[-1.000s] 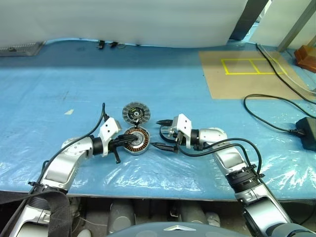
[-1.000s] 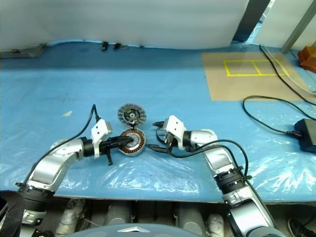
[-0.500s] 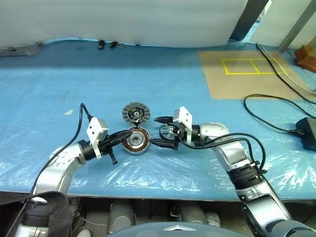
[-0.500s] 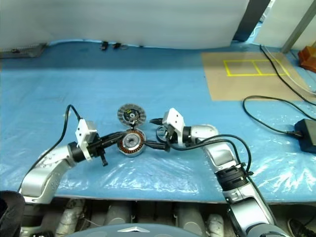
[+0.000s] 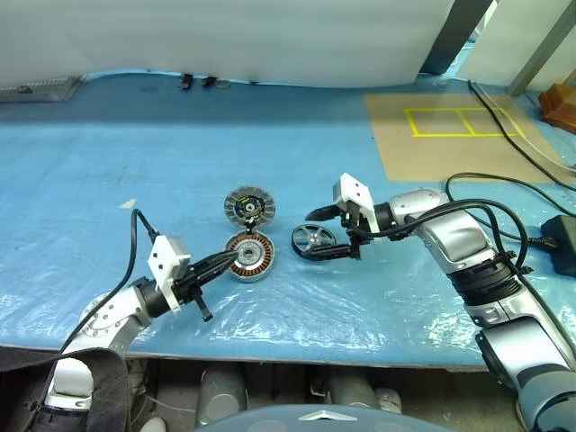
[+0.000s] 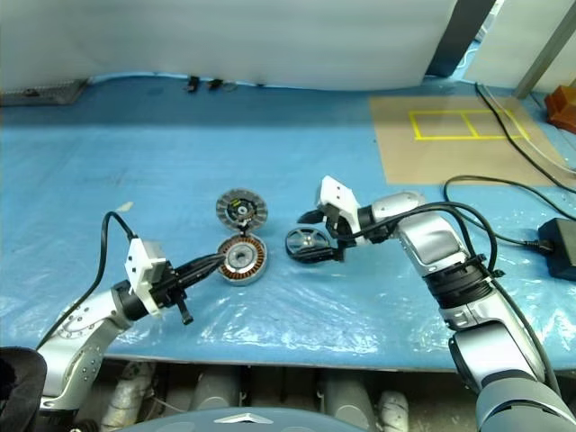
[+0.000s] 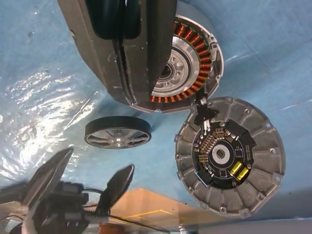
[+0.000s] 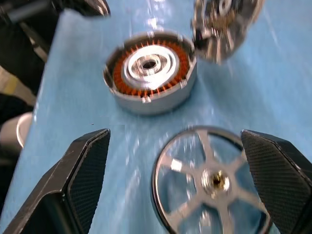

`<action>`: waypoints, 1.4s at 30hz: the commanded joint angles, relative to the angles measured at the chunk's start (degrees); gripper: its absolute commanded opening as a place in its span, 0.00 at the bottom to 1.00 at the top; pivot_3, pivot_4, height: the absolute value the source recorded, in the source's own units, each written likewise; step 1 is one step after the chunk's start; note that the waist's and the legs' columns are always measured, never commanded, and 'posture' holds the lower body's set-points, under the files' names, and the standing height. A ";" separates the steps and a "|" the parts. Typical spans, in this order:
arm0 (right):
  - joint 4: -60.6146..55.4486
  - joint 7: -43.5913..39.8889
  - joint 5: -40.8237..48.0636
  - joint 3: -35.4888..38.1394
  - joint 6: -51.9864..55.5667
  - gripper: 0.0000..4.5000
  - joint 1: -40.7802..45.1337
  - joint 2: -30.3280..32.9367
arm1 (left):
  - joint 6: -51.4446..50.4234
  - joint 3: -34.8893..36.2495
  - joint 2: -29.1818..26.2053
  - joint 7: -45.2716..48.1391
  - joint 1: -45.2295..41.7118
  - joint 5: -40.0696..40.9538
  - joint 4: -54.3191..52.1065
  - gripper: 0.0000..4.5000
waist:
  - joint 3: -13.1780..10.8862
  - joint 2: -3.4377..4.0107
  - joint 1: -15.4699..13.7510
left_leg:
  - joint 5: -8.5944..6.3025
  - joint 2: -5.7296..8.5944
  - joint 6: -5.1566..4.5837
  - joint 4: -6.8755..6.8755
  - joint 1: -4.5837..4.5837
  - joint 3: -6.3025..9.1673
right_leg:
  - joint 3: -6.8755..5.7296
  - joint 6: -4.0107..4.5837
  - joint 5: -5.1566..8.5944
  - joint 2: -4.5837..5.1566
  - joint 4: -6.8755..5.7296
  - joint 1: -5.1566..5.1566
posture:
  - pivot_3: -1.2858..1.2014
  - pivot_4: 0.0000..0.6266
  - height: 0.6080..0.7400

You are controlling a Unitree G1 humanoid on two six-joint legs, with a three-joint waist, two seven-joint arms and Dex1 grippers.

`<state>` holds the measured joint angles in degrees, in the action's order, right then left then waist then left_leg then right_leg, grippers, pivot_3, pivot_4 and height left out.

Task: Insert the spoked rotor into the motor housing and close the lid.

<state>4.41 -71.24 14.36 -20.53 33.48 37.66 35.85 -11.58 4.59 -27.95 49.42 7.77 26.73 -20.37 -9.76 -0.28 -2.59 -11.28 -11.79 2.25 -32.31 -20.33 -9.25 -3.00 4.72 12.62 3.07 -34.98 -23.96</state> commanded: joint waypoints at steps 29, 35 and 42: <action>13.66 -6.32 -11.24 -4.26 -10.02 0.55 9.59 -2.98 | 1.10 -0.63 0.65 -1.71 -1.70 -0.66 1.05 0.00 | 0.00 0.00 0.13 | 0.08 -0.03 -0.17 -0.21 0.00 -0.02 | 0.01 0.02 0.00 0.00 -0.25 -0.02 | 0.52 0.24 1.00; 18.21 -5.37 -14.78 -5.64 -13.15 0.55 10.33 -5.02 | 0.95 -0.83 0.65 -2.20 -1.17 -0.57 0.60 0.00 | 0.00 0.00 0.05 | 0.07 -0.04 -0.15 -0.30 -0.01 -0.02 | 0.01 0.03 0.00 0.00 -0.34 -0.04 | 0.52 0.24 1.00; 20.79 -5.84 -18.57 -7.60 -14.18 0.55 10.72 -5.97 | 0.75 -0.38 0.25 -2.28 -1.60 -0.37 0.85 0.00 | 0.00 0.00 0.07 | 0.01 -0.06 -0.05 -0.44 0.03 -0.02 | 0.03 0.03 0.00 0.00 -0.50 -0.03 | 0.52 0.24 1.00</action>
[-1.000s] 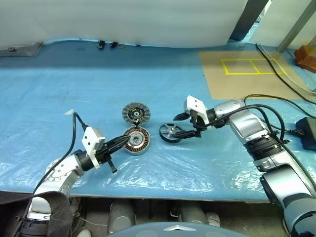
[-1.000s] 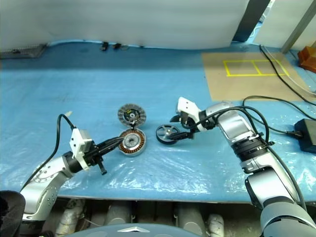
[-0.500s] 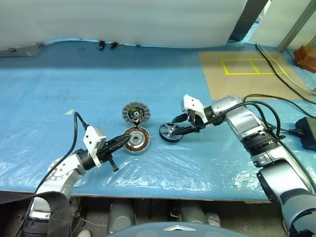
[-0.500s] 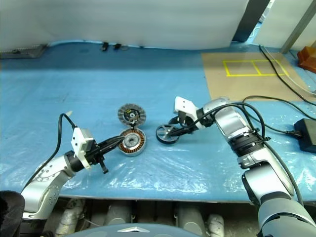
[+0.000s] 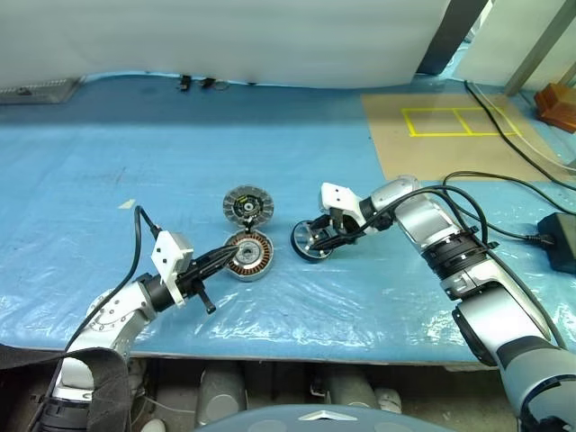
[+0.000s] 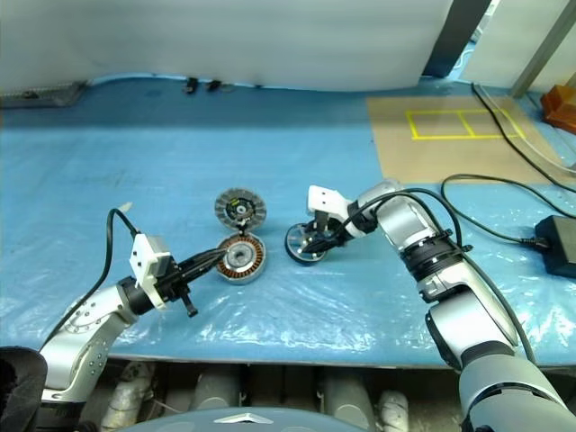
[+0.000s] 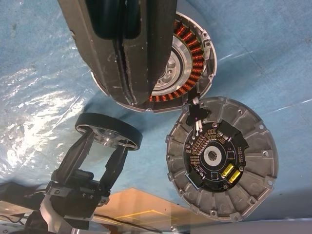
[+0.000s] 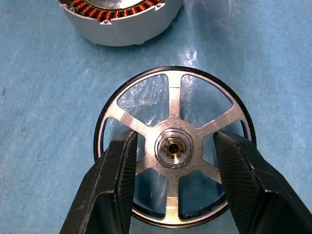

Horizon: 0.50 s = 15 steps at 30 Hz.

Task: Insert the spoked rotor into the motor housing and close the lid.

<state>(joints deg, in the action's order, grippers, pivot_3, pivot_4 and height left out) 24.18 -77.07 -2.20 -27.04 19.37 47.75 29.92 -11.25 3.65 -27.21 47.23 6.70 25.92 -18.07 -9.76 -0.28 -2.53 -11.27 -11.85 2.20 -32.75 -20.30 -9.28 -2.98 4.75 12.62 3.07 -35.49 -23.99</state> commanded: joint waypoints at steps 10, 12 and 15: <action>0.57 -0.01 -2.09 0.01 0.34 0.33 1.67 -0.83 | 1.13 2.30 -0.82 -0.45 -0.88 0.48 -0.74 0.00 | 0.01 -0.02 0.23 | -0.03 -0.02 0.04 -0.05 0.25 0.01 | 0.01 0.00 0.00 0.00 -0.03 0.35 | 0.52 0.24 1.00; 0.03 -0.17 -1.64 0.67 0.69 0.27 2.30 -0.95 | 1.01 2.86 -0.94 -0.48 -0.97 0.83 -0.88 0.00 | 0.01 -0.02 0.24 | -0.03 -0.02 0.05 -0.03 0.29 0.01 | 0.02 -0.02 0.01 -0.01 -0.03 0.45 | 0.52 0.24 1.00; -0.96 -0.52 -0.30 2.24 1.67 0.27 3.41 -0.99 | 0.79 3.51 -1.49 -0.09 -0.37 1.16 -1.15 0.00 | 0.01 -0.02 0.20 | -0.03 -0.03 0.05 -0.04 0.30 0.01 | 0.02 -0.02 0.01 -0.01 -0.03 0.45 | 0.52 0.24 1.00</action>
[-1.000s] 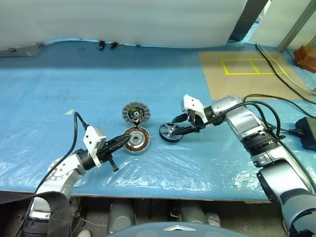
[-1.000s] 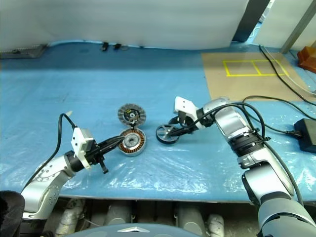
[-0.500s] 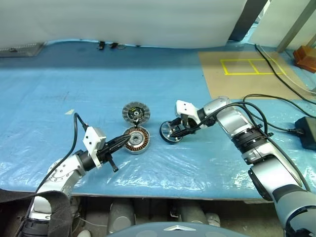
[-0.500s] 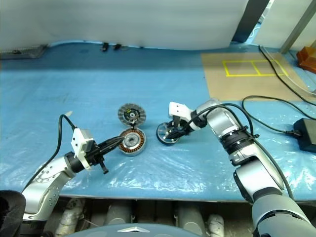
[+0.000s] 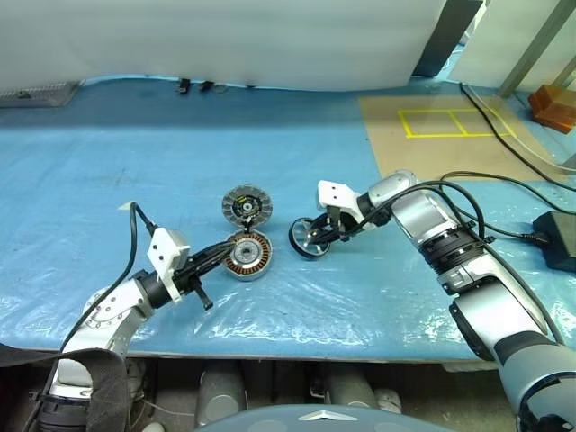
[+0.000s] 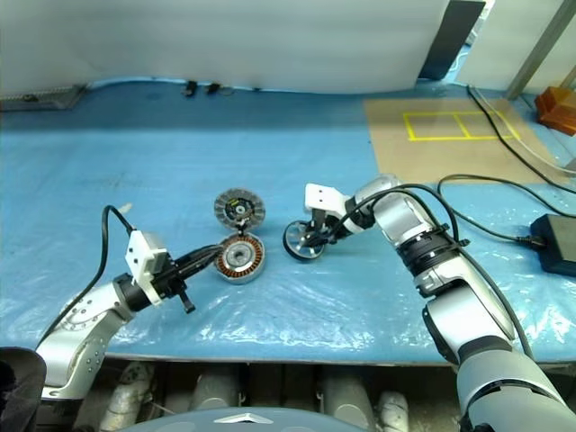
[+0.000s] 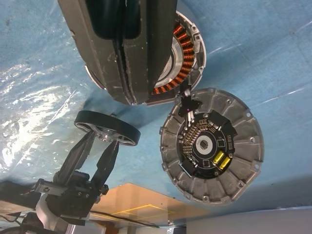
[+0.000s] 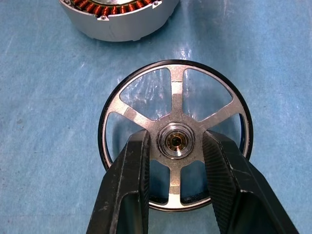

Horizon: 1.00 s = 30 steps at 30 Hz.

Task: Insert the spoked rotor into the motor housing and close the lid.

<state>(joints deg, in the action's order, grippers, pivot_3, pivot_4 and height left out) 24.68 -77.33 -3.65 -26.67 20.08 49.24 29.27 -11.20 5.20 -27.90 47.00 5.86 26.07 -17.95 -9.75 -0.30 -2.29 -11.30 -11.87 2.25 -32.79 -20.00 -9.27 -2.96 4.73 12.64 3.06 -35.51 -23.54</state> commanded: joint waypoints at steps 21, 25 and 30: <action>-20.18 1.74 17.00 6.88 17.00 0.27 -2.45 -7.09 | 0.84 5.62 -2.17 0.28 6.85 2.52 -4.55 0.00 | -0.01 0.01 -0.12 | 0.01 0.00 -0.01 0.03 -0.54 0.00 | -0.01 0.03 -0.01 -0.01 0.01 -0.68 | 0.52 0.24 1.00; -19.55 4.54 16.65 6.30 17.30 0.27 -3.06 -9.70 | 2.17 5.41 -2.02 0.63 8.26 1.75 -3.76 0.00 | -0.01 0.01 -0.23 | 0.01 0.01 0.00 0.05 -0.54 0.00 | -0.01 0.03 -0.01 0.00 0.03 -0.68 | 0.52 0.24 1.00; -17.51 6.33 15.26 4.49 15.99 0.27 -3.37 -11.50 | 3.16 4.90 -1.61 0.39 8.00 1.41 -2.76 0.00 | -0.01 0.01 -0.26 | 0.00 0.01 0.01 0.05 -0.52 0.00 | -0.01 0.03 -0.01 0.00 0.02 -0.67 | 0.52 0.24 1.00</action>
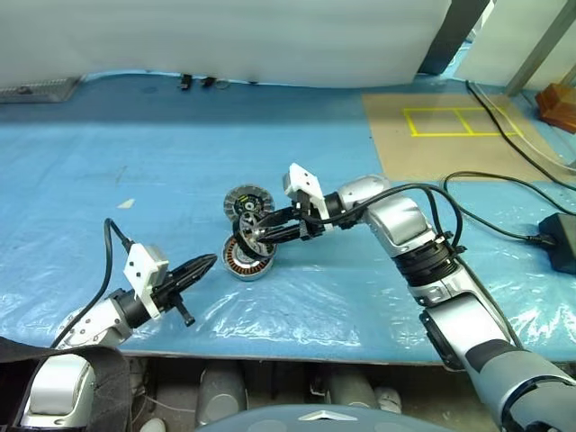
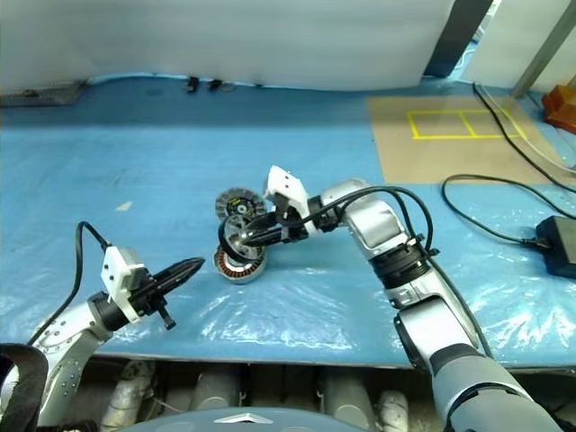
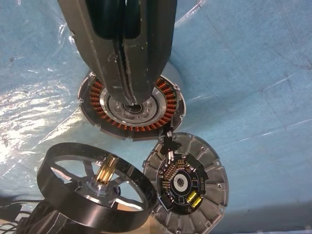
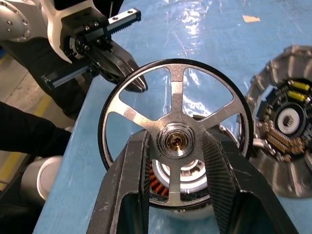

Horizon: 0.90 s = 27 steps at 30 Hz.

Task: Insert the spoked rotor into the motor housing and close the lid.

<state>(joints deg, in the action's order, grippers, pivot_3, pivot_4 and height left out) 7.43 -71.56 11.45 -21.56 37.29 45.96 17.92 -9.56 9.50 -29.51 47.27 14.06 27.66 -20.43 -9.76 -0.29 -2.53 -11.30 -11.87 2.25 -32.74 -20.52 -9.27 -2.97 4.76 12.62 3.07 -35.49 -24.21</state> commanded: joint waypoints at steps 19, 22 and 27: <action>5.80 2.70 -5.10 -5.53 -6.10 0.27 -0.64 0.44 | 6.95 -1.25 1.49 0.63 -1.45 -2.93 4.54 0.00 | 0.00 0.00 0.03 | 0.01 0.00 0.02 0.01 0.11 0.00 | 0.01 0.00 0.00 0.00 -0.01 0.08 | 0.52 0.24 1.00; 5.25 2.64 -5.40 -6.22 -5.85 0.27 -0.77 0.17 | 7.01 -1.44 1.64 0.70 -1.75 -3.01 4.77 0.00 | 0.00 0.00 0.03 | 0.00 0.00 0.02 0.02 0.25 0.00 | 0.02 0.00 0.00 0.00 -0.01 0.20 | 0.52 0.24 1.00; 4.79 2.77 -5.82 -7.11 -5.40 0.27 -0.96 -0.36 | 6.88 -1.59 1.58 0.64 -2.18 -3.00 4.86 0.00 | 0.00 0.00 0.13 | 0.00 0.00 0.02 0.03 0.41 0.00 | 0.04 -0.01 0.00 0.00 -0.01 0.31 | 0.52 0.24 1.00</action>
<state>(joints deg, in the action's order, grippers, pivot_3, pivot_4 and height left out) 12.97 -68.51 5.70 -27.66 31.75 45.49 18.14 -3.70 7.46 -27.97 47.79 12.05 24.42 -14.93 -9.76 -0.30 -2.40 -11.30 -11.87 2.27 -32.71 -20.11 -9.27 -2.92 4.75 12.63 3.07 -35.50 -23.90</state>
